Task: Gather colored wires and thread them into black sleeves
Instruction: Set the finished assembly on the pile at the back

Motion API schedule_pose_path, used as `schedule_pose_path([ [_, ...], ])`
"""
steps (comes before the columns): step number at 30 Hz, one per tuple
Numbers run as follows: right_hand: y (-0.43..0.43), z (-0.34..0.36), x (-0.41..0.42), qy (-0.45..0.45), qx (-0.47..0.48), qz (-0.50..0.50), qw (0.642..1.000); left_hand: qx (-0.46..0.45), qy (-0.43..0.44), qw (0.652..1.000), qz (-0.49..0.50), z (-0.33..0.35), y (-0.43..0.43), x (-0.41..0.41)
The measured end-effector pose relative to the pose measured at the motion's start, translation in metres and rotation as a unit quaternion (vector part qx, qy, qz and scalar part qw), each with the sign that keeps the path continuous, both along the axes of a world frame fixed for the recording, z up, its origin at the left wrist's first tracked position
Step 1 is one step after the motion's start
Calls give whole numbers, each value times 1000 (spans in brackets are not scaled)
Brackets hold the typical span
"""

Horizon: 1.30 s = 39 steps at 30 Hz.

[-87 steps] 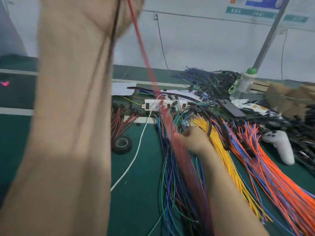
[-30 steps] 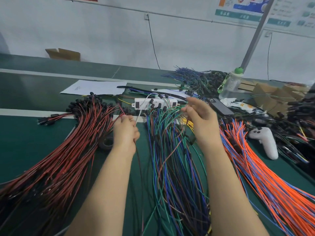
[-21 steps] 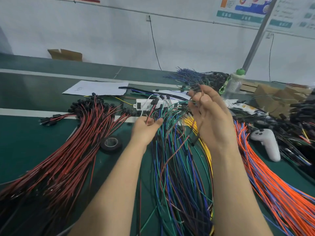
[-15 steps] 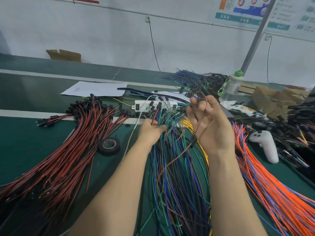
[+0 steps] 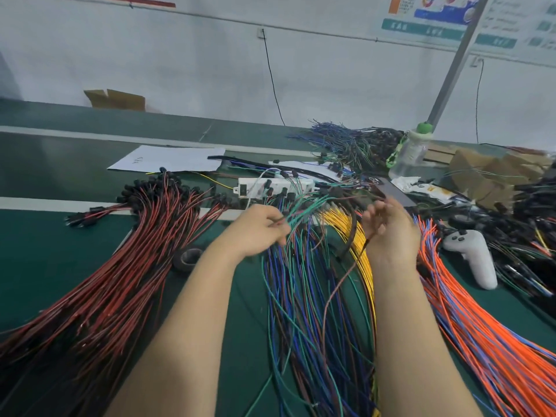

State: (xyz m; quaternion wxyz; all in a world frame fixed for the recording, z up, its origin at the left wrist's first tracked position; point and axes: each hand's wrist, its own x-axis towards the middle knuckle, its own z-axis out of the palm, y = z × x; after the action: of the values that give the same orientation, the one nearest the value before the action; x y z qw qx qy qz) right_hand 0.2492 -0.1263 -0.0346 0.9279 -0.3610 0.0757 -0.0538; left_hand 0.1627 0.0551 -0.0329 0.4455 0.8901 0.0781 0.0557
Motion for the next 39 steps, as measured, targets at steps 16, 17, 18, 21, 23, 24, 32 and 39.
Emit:
schedule_pose_path([
  [16, 18, 0, -22, -10, -153, 317, 936, -202, -74, 974, -63, 7, -18, -14],
  [17, 19, 1, -18, 8, -124, 297, 947, -182, -56, 979, -79, 9, -15, -16],
  [18, 21, 1, -16, 21, -108, 292, 950, -161, -31, 981, -103, 10, -14, -18],
  [21, 30, 0, -15, 35, -87, 305, 948, -92, 27, 981, -170, 11, -17, -24],
  [23, 32, -4, -15, 39, -79, 268, 959, -75, 4, 985, -153, 8, -19, -24],
  [24, 30, -8, -13, 36, -103, 245, 963, -79, -18, 989, -122, 5, -20, -23],
  [32, 16, -22, -12, -24, -216, 230, 949, -133, 31, 977, 166, -30, -17, -11],
  [39, 16, -18, -13, -61, -179, 233, 954, -184, 115, 970, 113, -38, -25, 0],
])
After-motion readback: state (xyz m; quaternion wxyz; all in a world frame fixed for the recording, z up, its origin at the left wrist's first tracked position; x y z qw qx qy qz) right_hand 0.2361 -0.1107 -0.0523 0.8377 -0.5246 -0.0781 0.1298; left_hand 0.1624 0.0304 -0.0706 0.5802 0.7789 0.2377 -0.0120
